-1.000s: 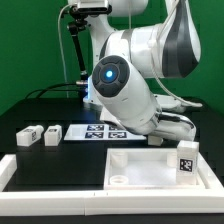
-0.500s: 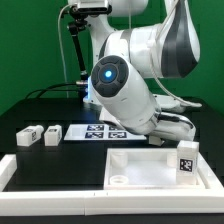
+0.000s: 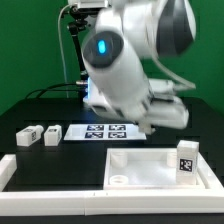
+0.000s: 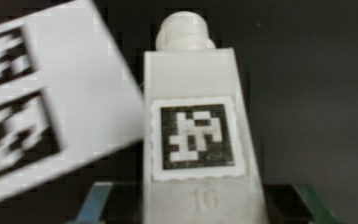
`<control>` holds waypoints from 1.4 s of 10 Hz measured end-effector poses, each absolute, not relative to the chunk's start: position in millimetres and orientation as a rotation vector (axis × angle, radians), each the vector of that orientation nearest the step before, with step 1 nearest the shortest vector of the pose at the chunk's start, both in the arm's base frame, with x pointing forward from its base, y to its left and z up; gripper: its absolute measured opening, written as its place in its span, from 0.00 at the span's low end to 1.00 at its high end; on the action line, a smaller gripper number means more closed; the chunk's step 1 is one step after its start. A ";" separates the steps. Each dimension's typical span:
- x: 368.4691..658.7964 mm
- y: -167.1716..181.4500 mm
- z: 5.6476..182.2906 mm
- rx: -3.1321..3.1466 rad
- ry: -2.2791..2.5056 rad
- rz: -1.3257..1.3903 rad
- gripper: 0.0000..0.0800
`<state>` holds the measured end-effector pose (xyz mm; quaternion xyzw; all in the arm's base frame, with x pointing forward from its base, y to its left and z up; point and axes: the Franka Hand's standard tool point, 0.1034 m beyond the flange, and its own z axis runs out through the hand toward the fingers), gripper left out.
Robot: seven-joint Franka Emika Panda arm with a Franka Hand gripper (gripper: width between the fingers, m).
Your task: Assemble square table
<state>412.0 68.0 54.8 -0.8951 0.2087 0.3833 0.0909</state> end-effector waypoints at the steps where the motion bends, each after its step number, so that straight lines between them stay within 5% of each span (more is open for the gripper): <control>1: 421.9 58.7 82.2 -2.667 0.592 1.088 0.36; 3: 422.7 59.4 107.1 -2.737 0.649 0.884 0.36; 6: 432.6 61.8 107.3 -2.834 0.670 0.600 0.36; 9: 502.8 38.3 145.3 -3.064 0.461 0.203 0.36; 14: 517.6 52.0 138.2 -3.024 0.483 -0.327 0.37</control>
Offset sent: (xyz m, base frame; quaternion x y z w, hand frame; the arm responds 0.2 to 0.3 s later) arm 0.0000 0.0000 0.0000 0.0000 0.1296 0.0000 0.9916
